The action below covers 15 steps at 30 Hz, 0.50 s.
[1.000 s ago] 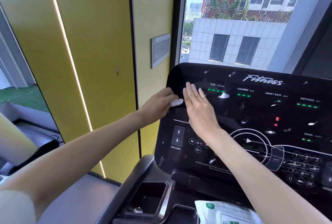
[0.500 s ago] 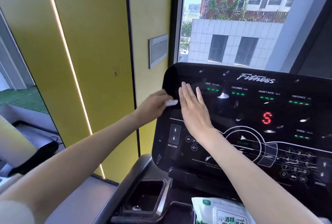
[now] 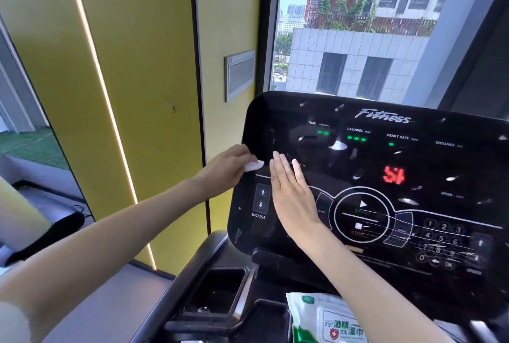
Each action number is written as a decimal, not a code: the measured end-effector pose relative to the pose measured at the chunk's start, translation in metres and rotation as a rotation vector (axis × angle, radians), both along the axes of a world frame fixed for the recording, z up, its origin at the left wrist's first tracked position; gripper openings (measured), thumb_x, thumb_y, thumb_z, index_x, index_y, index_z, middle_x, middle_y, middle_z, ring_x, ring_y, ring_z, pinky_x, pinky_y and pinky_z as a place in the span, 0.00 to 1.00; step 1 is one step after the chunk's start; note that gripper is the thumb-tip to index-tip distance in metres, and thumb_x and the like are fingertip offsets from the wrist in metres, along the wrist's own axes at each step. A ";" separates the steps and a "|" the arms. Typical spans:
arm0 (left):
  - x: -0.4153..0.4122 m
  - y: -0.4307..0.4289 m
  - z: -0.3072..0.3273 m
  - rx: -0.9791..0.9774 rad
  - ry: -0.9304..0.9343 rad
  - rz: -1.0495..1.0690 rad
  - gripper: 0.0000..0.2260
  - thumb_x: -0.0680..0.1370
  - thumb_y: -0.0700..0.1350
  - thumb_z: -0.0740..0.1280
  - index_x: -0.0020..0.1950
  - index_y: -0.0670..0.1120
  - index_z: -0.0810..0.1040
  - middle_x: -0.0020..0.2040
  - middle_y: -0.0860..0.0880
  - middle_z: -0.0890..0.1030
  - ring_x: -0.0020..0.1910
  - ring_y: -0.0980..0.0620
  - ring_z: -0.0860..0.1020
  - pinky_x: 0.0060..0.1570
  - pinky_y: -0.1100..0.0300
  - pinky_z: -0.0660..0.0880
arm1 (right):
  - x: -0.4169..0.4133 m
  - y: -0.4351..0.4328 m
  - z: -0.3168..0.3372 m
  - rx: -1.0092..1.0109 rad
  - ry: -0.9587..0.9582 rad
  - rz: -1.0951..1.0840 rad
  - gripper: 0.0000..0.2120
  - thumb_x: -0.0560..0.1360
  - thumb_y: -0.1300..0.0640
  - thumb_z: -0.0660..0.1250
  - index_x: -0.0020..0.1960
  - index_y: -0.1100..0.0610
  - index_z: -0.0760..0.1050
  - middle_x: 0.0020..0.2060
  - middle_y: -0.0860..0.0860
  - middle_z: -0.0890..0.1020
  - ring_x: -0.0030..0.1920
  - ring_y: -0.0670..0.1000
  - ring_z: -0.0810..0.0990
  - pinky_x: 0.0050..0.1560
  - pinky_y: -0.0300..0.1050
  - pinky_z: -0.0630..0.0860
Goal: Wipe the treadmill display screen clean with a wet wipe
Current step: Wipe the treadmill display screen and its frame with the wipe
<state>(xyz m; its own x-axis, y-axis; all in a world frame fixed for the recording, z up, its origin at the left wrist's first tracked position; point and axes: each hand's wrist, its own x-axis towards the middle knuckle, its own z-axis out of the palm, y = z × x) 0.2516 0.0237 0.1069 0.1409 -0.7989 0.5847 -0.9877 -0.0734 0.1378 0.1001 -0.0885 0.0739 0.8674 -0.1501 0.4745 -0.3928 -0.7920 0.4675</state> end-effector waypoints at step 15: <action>0.001 -0.002 0.005 -0.126 0.177 0.164 0.10 0.76 0.33 0.62 0.52 0.38 0.80 0.45 0.42 0.77 0.43 0.45 0.77 0.43 0.59 0.72 | 0.002 -0.002 -0.004 -0.002 -0.053 0.051 0.34 0.69 0.67 0.24 0.73 0.70 0.45 0.74 0.64 0.49 0.75 0.60 0.49 0.73 0.56 0.40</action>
